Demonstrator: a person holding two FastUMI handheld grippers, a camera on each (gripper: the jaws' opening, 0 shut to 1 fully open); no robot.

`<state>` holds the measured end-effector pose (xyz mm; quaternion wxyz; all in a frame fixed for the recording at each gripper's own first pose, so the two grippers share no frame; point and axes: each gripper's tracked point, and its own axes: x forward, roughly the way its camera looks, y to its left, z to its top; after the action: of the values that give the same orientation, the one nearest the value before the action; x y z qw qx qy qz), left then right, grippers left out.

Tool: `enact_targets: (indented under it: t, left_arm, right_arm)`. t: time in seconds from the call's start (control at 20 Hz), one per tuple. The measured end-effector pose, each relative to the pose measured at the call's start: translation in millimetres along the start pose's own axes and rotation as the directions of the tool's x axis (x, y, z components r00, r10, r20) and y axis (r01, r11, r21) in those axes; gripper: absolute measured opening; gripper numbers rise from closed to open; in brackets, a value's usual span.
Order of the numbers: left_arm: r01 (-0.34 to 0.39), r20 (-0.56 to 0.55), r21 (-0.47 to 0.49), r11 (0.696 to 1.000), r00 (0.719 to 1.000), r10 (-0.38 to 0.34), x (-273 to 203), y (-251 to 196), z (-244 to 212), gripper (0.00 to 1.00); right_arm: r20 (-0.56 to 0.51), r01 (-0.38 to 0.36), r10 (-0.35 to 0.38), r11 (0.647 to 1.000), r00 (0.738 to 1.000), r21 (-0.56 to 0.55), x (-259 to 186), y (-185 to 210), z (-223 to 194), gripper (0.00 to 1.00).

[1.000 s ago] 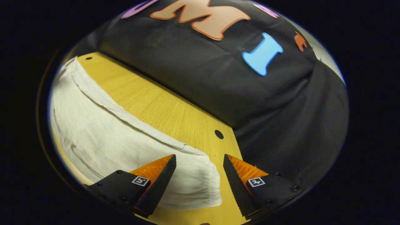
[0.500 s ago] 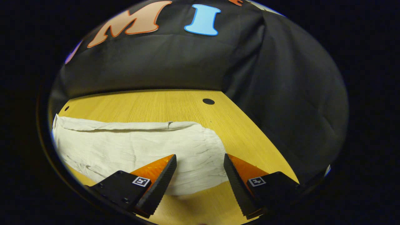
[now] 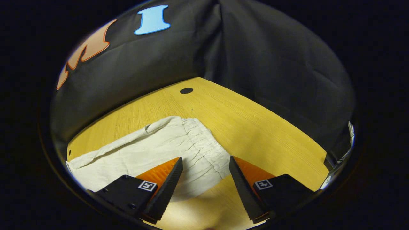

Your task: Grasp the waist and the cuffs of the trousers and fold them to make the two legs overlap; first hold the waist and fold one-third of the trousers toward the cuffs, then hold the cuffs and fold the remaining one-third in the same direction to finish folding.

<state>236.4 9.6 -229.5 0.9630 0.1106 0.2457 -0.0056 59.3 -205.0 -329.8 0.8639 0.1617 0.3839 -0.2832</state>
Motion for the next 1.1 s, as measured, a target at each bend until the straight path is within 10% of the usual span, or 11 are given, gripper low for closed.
enact_targets:
  t: [0.55,0.85,1.1]
  left_arm:
    - [-0.012,0.025,0.020,1.000,1.000,0.012,1.1,-2.6,9.1,0.96]
    - [-0.012,0.031,-0.004,1.000,0.999,0.012,3.7,-8.4,10.0,0.96]
    - [-0.015,0.019,-0.013,1.000,1.000,0.015,-1.7,-15.7,5.8,0.97]
  right_arm:
    - [-0.130,0.015,-0.002,0.995,0.992,0.098,10.1,-10.4,-33.0,0.96]
    - [-0.180,-0.050,0.069,0.993,0.981,0.107,14.9,-2.0,-34.2,0.25]
    - [-0.181,-0.095,0.109,0.992,0.977,0.085,14.3,-5.6,-26.8,0.16]
